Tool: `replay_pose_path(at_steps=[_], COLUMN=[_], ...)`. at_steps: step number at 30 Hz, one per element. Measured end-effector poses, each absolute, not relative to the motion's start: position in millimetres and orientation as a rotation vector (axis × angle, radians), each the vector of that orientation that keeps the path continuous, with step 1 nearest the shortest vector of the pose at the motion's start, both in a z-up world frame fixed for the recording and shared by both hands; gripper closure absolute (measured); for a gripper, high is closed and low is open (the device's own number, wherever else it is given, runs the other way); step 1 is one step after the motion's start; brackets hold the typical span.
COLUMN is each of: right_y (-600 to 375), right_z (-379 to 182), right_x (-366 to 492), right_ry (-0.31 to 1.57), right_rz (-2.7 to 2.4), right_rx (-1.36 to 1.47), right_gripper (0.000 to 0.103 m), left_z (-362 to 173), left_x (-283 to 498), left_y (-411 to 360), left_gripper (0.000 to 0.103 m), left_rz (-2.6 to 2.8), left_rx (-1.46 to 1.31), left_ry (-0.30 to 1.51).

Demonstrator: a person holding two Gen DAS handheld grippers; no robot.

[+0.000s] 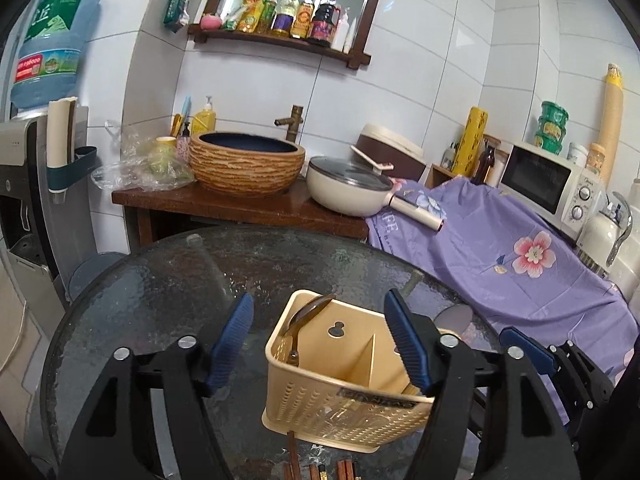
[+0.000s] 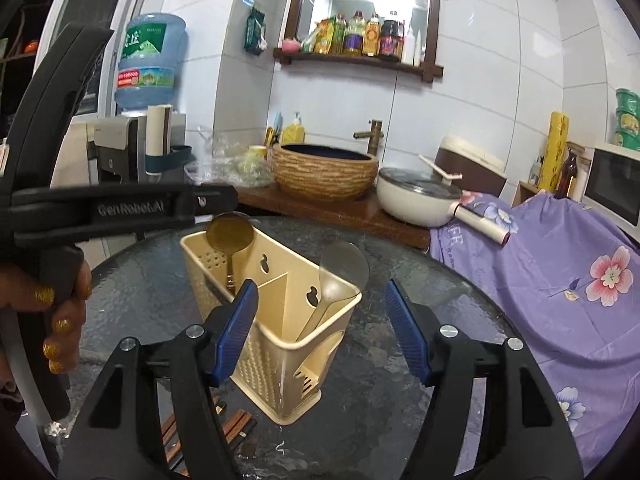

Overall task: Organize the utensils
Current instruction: 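Lower the spoon into the beige holder and open the left tool, then move the left tool back down to the steel spoon on the table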

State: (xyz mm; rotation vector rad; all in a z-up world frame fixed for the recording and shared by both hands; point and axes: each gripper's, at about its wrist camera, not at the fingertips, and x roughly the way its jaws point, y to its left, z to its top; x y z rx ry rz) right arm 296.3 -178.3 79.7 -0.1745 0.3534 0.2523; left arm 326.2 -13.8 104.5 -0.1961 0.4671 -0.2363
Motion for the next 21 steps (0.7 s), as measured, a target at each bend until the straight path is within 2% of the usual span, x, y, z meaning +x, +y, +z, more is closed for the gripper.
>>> replay_pose_path(at_steps=[2, 5, 12, 21], right_y=[-180.5, -183.8, -184.0, -169.1], right_z=[78.9, 74.7, 54.0, -11.0], right_x=[286.7, 272.9, 242.2, 238.9], right_ry=[0.354, 0.364, 0.415, 0.659], right_rz=[0.265, 0.272, 0.303, 0.364], right_rx=[-0.164, -0.152, -0.137, -0.132], right_gripper=[0.036, 0.035, 0.033, 0.032], left_z=[107.2, 106.4, 83.5, 22.1], left_x=[317.6, 300.7, 265.3, 233.1], left_y=[-11.3, -6.2, 3.0, 10.2], left_gripper=[0.026, 0.021, 0.019, 0.020], left_rz=[-0.233, -0.227, -0.231, -0.218], left_rx=[-0.195, -0.197, -0.183, -0.159], left_ry=[0.455, 0.451, 0.517, 0.685])
